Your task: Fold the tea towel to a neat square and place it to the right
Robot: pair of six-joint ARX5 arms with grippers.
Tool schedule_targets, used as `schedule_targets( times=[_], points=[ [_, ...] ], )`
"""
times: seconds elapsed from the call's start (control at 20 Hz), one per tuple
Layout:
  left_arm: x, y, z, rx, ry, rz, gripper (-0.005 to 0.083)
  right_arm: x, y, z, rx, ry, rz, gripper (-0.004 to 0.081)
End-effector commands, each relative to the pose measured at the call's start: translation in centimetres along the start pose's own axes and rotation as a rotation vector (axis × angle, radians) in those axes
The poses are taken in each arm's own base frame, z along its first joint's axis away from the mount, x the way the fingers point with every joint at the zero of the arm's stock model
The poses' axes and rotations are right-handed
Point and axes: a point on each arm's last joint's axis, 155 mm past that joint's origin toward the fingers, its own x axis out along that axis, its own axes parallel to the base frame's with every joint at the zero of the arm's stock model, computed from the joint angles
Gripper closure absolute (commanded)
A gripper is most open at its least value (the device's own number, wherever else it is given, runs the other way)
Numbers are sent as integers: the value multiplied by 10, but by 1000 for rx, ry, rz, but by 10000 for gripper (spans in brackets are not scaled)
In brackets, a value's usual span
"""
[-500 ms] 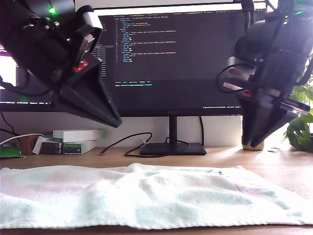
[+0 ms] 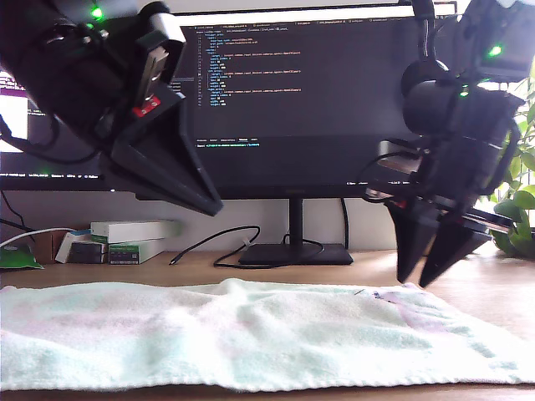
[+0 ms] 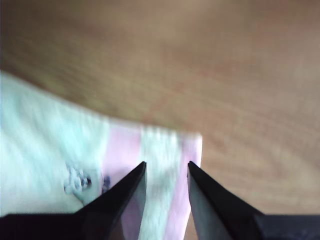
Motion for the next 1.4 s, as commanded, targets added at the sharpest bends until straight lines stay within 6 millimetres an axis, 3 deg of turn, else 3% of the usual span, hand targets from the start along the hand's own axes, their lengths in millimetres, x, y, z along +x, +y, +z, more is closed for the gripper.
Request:
schedule_targets(
  times=[0.0, 0.65, 0.75, 1.15, 1.35],
  points=[
    [1, -2, -5, -5, 7, -8, 797, 7, -6, -3, 8, 19, -17, 540],
    [1, -3, -10, -29, 27, -11, 797, 26, -15, -23, 14, 105, -23, 543],
    [2, -5, -6, -14, 14, -13, 797, 26, -13, -30, 15, 133, -21, 585],
    [19, -45, 20, 184, -67, -65, 797, 26, -11, -32, 11, 141, -20, 783],
    [25, -61, 24, 380, -90, -73, 797, 26, -11, -31, 7, 140, -20, 783]
  ],
)
